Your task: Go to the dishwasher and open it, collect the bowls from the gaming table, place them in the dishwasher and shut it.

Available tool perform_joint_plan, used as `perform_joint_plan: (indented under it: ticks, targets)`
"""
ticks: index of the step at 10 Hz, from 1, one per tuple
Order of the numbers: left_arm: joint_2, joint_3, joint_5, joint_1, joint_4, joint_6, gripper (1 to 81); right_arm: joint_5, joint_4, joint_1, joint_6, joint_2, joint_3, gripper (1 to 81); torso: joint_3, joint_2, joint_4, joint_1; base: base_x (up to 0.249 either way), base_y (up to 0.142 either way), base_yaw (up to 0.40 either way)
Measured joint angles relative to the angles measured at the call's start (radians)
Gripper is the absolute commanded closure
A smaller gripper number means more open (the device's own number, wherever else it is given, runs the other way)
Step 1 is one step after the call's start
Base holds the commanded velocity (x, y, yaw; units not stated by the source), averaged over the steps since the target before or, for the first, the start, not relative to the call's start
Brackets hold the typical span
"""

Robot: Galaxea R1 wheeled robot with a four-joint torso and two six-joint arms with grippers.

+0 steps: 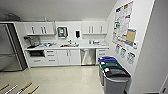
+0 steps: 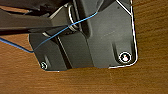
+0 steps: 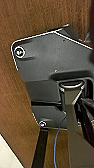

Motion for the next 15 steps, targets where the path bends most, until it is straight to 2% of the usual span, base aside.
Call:
perform_joint_plan:
  ticks: [7, 15]
  targets:
    - [-0.001, 0.0, 0.0, 0.0, 0.0, 0.0, 1.0, 0.0, 0.0, 0.0, 0.0, 0.002, -0.003, 1.0, 0.0, 0.0, 0.0, 0.0, 0.265, 0.0, 0.0]
    - [-0.002, -0.003, 0.0, 0.0, 0.0, -0.001, 1.0, 0.0, 0.0, 0.0, 0.0, 0.003, -0.003, 1.0, 0.0, 0.0, 0.0, 0.001, 0.22, 0.0, 0.0]
